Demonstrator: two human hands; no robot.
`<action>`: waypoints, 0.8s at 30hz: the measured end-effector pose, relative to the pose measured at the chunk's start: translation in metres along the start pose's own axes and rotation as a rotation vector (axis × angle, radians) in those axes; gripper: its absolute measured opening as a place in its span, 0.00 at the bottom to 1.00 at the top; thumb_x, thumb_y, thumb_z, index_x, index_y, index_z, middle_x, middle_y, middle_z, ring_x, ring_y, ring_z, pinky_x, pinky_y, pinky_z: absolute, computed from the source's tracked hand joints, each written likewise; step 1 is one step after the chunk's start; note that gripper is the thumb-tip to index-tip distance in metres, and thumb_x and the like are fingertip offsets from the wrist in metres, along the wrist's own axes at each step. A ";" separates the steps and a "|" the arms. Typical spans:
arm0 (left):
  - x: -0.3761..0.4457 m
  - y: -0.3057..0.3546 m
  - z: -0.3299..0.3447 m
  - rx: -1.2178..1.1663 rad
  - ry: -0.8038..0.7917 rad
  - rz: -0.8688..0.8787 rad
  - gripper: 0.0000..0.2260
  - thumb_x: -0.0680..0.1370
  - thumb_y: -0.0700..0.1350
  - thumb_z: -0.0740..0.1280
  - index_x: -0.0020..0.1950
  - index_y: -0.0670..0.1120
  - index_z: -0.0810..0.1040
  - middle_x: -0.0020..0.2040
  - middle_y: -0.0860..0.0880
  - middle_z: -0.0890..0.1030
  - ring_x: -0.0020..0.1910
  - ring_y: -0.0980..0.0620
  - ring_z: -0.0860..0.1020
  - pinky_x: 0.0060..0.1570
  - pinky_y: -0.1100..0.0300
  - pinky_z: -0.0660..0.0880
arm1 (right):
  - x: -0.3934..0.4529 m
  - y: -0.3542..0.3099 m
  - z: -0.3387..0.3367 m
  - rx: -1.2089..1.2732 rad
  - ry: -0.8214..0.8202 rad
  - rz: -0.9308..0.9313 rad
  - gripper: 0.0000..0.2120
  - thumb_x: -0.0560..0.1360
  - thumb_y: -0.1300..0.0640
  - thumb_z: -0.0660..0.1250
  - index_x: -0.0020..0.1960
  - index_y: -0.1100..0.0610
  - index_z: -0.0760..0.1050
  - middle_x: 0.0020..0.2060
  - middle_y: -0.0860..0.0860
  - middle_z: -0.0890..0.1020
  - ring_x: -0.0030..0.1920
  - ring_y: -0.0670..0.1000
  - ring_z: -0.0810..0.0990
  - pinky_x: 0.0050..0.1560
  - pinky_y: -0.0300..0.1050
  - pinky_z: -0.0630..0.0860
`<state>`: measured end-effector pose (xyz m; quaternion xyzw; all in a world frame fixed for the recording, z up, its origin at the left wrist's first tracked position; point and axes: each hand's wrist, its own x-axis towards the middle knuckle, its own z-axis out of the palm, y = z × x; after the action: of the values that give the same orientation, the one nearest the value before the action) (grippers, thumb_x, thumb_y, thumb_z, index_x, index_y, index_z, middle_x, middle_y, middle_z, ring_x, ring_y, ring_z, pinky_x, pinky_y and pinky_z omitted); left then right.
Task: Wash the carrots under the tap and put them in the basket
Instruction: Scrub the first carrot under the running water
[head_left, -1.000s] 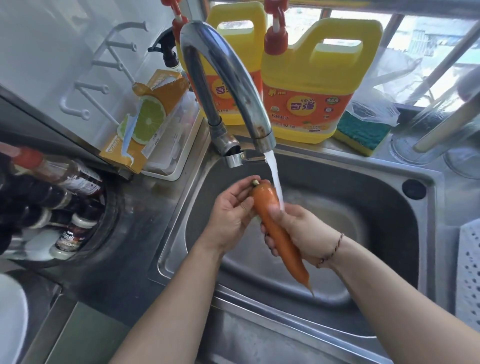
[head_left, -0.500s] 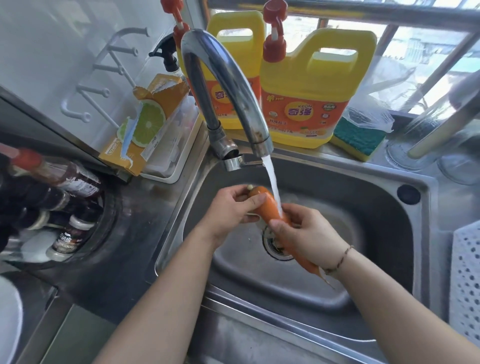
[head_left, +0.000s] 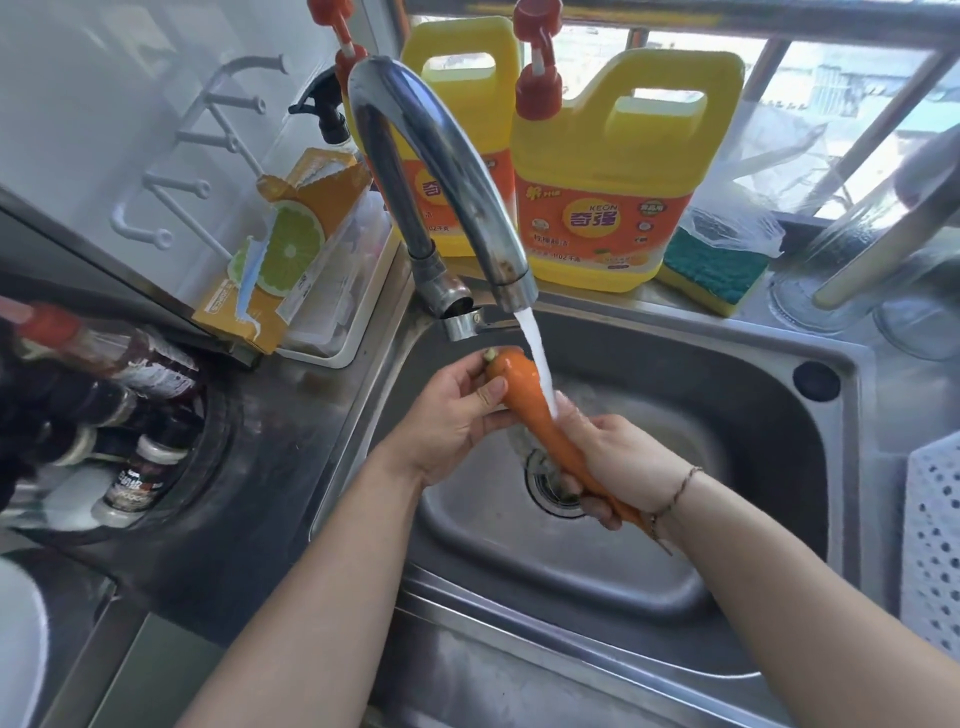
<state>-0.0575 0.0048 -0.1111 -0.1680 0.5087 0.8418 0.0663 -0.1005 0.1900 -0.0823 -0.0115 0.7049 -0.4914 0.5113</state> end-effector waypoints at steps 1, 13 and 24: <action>0.001 0.001 -0.003 -0.018 0.011 0.013 0.17 0.78 0.39 0.66 0.67 0.39 0.71 0.63 0.37 0.76 0.61 0.41 0.76 0.56 0.51 0.80 | 0.000 0.004 -0.001 0.078 -0.048 -0.058 0.26 0.81 0.38 0.55 0.50 0.62 0.73 0.33 0.57 0.73 0.23 0.49 0.67 0.22 0.38 0.65; -0.005 0.003 0.014 0.056 0.122 -0.056 0.16 0.73 0.48 0.67 0.58 0.41 0.76 0.47 0.42 0.83 0.44 0.46 0.84 0.42 0.52 0.82 | 0.007 0.001 0.007 -0.106 0.425 -0.144 0.21 0.71 0.40 0.72 0.37 0.57 0.71 0.25 0.55 0.79 0.20 0.51 0.72 0.21 0.38 0.66; 0.000 -0.002 0.022 0.132 0.340 -0.081 0.06 0.78 0.40 0.69 0.53 0.41 0.78 0.48 0.40 0.81 0.45 0.44 0.83 0.35 0.57 0.81 | 0.005 0.021 0.006 -0.230 0.327 -0.264 0.11 0.78 0.46 0.66 0.45 0.53 0.79 0.36 0.55 0.83 0.29 0.50 0.80 0.25 0.47 0.76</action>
<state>-0.0620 0.0256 -0.1037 -0.3237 0.5596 0.7625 0.0241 -0.0884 0.1940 -0.1006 -0.0821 0.8220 -0.4660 0.3169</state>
